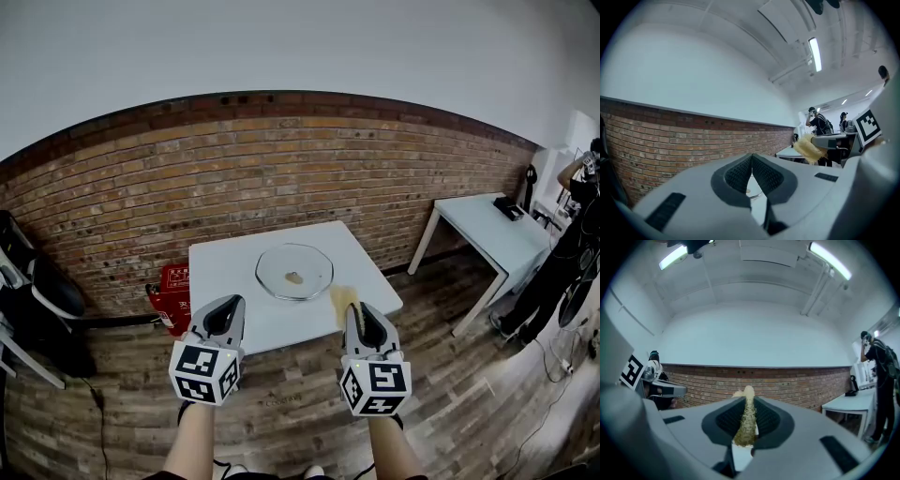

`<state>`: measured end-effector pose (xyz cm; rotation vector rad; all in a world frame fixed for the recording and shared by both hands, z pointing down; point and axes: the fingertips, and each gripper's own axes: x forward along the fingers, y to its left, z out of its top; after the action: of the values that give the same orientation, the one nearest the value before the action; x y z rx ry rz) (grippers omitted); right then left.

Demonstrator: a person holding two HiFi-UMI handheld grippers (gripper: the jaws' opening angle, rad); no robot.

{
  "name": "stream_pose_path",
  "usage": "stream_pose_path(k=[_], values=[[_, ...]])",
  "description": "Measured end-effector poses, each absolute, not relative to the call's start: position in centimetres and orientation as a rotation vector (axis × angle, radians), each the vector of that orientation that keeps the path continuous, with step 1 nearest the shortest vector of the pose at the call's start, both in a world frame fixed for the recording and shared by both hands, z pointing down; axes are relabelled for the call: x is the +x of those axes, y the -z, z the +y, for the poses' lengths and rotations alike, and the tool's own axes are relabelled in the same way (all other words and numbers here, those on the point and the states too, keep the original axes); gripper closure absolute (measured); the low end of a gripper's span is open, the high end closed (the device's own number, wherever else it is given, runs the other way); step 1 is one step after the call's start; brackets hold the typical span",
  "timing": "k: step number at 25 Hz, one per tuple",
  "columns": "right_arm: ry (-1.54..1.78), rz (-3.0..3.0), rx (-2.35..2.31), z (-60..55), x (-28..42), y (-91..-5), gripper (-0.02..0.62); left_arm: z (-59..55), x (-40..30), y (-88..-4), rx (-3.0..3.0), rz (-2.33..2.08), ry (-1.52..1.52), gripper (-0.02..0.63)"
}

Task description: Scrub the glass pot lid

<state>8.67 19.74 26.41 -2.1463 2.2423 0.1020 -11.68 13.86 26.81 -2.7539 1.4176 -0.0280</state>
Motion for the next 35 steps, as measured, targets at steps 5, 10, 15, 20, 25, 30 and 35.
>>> stream_pose_path(k=[5,10,15,20,25,30,35], values=[[-0.090,2.238,-2.152,19.9,10.1,-26.6,0.537,13.9,-10.6,-26.5,-2.746,1.415,0.038,0.597],[-0.086,2.226,-2.145,19.9,12.1,-26.6,0.537,14.2,-8.4,-26.8,-2.747,1.399,0.065,0.597],[-0.081,2.242,-2.131,19.4,14.4,-26.8,0.537,14.1,-6.4,-26.7,-2.727,1.417,0.074,0.597],[-0.072,2.274,-2.117,18.8,16.6,-27.4,0.537,13.7,-4.4,-26.6,-2.708,1.452,0.073,0.597],[-0.065,2.301,-2.093,18.1,18.8,-27.9,0.537,13.6,-2.1,-27.4,-2.699,1.473,0.098,0.597],[-0.070,2.319,-2.074,17.4,20.1,-28.3,0.537,13.2,-0.6,-27.7,-2.688,1.472,0.123,0.597],[-0.073,2.307,-2.065,16.6,21.4,-28.1,0.537,12.1,0.4,-27.2,-2.675,1.469,0.113,0.595]])
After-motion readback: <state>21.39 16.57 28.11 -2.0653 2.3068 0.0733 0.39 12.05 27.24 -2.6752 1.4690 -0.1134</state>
